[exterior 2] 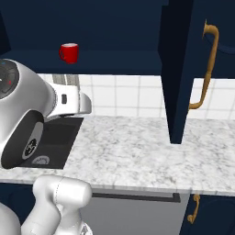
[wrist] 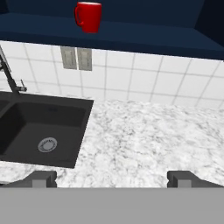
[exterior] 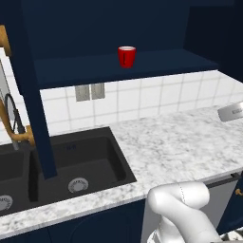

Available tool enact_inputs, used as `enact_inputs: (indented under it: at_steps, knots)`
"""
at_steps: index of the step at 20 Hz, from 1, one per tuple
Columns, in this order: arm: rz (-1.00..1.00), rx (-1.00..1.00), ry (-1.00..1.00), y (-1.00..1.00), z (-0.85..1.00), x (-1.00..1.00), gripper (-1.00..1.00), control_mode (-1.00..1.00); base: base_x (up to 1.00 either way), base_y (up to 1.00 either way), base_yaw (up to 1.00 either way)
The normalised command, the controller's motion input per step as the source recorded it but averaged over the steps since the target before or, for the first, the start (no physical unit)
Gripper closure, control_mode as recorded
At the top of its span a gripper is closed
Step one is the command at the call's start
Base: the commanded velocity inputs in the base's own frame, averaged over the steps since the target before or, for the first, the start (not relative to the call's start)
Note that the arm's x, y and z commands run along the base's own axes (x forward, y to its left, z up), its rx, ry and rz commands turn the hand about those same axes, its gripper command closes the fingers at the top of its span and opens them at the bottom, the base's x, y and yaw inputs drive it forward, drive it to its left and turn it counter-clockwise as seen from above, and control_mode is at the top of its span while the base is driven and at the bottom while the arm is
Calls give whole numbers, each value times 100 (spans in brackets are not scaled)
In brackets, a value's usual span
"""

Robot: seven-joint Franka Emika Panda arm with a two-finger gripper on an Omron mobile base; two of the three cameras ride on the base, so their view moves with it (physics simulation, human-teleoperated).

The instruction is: Gather all objects into one cabinet and sort the glasses and bowls to opposite sides.

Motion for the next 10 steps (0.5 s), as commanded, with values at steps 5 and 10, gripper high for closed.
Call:
enact_inputs:
  at_steps: [5, 10]
  knots:
    - [0, 0, 0, 0, 0, 0, -100, -100, 0, 0, 0]
    - [0, 0, 0, 0, 0, 0, -100, -100, 0, 0, 0]
